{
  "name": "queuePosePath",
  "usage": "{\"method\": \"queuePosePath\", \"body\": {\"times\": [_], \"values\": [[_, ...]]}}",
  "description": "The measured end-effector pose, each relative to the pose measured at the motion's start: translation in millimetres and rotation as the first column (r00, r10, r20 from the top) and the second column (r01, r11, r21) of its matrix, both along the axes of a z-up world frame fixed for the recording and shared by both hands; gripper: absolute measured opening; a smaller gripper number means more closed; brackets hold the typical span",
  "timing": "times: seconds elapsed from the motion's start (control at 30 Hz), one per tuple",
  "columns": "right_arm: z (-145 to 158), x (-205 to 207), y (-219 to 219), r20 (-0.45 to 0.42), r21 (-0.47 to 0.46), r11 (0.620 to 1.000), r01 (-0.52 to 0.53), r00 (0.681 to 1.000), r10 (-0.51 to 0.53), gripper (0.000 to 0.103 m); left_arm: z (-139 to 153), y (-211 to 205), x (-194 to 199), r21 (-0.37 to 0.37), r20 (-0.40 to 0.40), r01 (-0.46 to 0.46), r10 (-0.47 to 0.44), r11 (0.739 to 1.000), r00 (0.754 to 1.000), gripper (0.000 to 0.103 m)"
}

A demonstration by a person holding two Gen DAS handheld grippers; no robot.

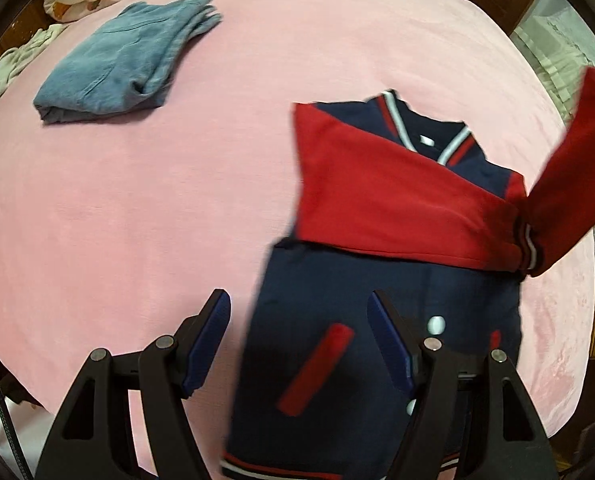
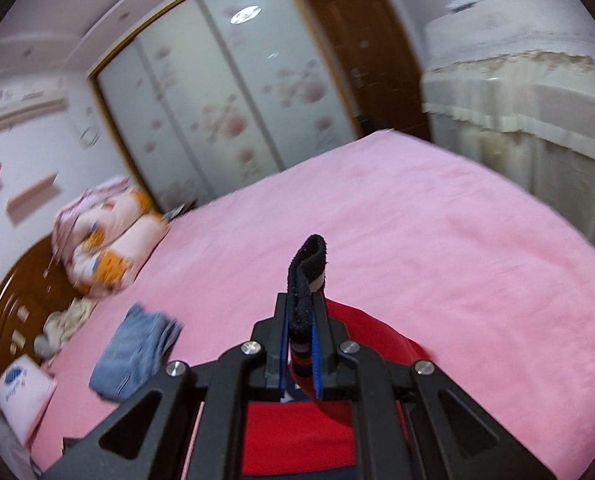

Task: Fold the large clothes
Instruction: 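Fold the held sleeve across the jacket body with the right tool and release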

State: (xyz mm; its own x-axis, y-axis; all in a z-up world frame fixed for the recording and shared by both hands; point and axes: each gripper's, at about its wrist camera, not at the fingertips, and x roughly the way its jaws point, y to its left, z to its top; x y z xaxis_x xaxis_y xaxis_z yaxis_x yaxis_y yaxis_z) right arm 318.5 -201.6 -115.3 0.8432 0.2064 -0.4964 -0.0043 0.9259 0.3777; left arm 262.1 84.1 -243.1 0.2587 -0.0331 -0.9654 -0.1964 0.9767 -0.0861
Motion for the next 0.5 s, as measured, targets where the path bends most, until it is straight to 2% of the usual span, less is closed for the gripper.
{"method": "queuePosePath", "body": {"times": [0.13,0.23,0.33,0.5], "values": [[-29,11,66,-0.067,-0.064,0.995,-0.075,0.995,0.071,0.009,-3,35,-2,-0.012,-0.007,-0.024,0.024,1.000,1.000,0.069],[-58,12,105,-0.110,-0.158,0.978,-0.136,0.987,0.120,0.009,-6,56,-2,-0.015,-0.012,-0.043,0.043,0.999,0.999,0.069],[-90,13,131,-0.177,-0.230,0.953,-0.196,0.972,0.157,0.009,-10,73,-1,-0.023,-0.019,-0.064,0.064,0.998,0.998,0.070],[-134,16,139,-0.301,-0.235,0.935,-0.265,0.935,0.189,0.011,-17,91,4,-0.028,-0.021,-0.090,0.090,0.996,0.996,0.070]]}}
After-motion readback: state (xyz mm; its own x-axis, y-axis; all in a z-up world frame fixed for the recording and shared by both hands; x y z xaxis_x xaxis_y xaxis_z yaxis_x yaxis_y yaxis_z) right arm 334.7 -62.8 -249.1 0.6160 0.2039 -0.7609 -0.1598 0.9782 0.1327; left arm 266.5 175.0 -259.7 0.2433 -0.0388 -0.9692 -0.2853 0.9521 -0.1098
